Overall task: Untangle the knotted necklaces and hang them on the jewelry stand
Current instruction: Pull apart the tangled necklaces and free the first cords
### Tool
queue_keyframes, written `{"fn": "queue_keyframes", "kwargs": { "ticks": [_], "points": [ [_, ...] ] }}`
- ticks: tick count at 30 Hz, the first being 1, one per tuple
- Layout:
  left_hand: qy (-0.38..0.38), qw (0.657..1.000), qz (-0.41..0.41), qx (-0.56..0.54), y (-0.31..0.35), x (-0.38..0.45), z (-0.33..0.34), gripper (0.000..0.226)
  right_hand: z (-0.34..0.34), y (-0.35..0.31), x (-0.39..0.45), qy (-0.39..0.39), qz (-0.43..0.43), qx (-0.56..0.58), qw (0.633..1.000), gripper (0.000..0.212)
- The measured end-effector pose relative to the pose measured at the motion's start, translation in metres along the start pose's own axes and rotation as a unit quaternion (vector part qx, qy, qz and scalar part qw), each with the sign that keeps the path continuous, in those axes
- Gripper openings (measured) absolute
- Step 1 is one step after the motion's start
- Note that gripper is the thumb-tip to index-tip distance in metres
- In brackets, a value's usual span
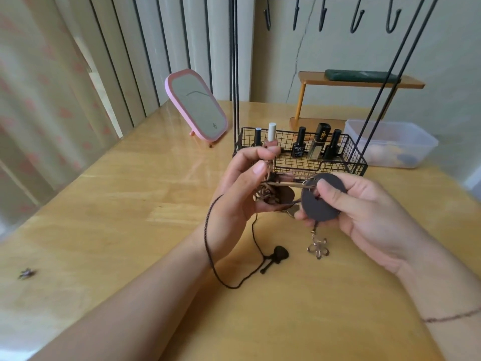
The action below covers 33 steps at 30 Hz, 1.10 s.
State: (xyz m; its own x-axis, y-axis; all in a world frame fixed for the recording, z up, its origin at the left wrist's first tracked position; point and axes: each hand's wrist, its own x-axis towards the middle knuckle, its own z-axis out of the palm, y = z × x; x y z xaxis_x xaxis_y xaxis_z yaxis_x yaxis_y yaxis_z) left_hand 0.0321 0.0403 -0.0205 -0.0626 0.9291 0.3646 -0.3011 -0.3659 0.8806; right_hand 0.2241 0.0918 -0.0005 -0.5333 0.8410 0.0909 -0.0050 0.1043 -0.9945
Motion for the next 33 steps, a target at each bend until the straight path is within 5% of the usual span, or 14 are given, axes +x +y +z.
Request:
{"fn": "queue_keyframes", "kwargs": {
  "ticks": [5,10,13,17,22,28,33],
  "points": [
    [-0.009,0.999,-0.049,0.005,0.005,0.002,-0.006,0.041,-0.002,-0.009,0.000,0.020,-0.001,0.164,0.986,0.021],
    [-0.062,0.983,-0.168,0.027,0.008,0.002,-0.007,0.077,-0.010,-0.019,-0.002,0.053,-0.070,0.286,0.954,0.026],
    [-0.060,0.975,-0.211,-0.019,0.007,0.003,-0.006,0.071,-0.017,-0.019,-0.001,0.090,-0.092,0.320,0.939,0.018],
    [0.003,0.973,-0.229,0.017,0.000,0.006,-0.005,0.072,-0.026,-0.019,0.000,0.110,-0.124,0.331,0.929,0.030],
    [-0.074,0.964,-0.180,0.184,-0.013,0.002,0.001,0.086,-0.034,-0.017,0.002,0.085,-0.159,0.333,0.926,0.030],
    [-0.217,0.943,-0.212,0.139,-0.019,-0.009,0.009,0.107,-0.036,-0.017,0.003,0.052,-0.193,0.336,0.920,0.043],
    [-0.180,0.948,-0.177,0.196,-0.027,-0.006,0.008,0.100,-0.034,-0.019,0.002,0.087,-0.187,0.354,0.912,0.045]
  ]
}}
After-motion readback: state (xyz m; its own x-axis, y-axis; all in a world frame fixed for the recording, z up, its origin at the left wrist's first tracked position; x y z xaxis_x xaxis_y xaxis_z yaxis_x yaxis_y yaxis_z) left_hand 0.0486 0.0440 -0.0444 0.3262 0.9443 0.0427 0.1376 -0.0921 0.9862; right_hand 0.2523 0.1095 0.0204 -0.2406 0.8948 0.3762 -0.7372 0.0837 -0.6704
